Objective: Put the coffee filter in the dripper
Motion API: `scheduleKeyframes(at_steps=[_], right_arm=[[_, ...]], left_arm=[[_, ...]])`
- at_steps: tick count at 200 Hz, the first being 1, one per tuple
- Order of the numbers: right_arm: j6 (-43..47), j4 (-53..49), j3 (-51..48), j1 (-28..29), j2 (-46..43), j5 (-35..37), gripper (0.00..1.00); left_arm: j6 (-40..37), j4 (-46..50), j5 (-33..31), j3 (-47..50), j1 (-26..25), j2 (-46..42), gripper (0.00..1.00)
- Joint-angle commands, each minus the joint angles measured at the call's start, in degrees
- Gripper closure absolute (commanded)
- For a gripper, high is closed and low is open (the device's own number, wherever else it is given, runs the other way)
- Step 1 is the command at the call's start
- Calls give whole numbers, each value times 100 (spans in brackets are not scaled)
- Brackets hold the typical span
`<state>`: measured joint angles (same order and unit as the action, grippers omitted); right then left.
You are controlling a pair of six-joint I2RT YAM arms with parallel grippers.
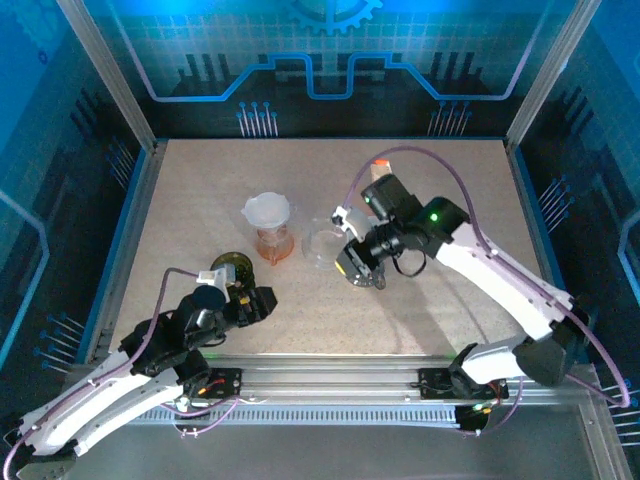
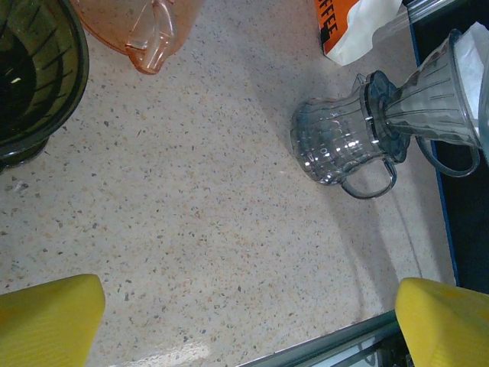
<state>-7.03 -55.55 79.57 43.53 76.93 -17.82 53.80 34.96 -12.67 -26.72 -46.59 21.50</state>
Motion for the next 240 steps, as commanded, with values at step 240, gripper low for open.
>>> scheduleKeyframes(at_steps=[240], right_arm=[[-1615,2823,-3211,1078,607,125,59]], left_arm=[[-113,336,-236,-149,57,-110,1]])
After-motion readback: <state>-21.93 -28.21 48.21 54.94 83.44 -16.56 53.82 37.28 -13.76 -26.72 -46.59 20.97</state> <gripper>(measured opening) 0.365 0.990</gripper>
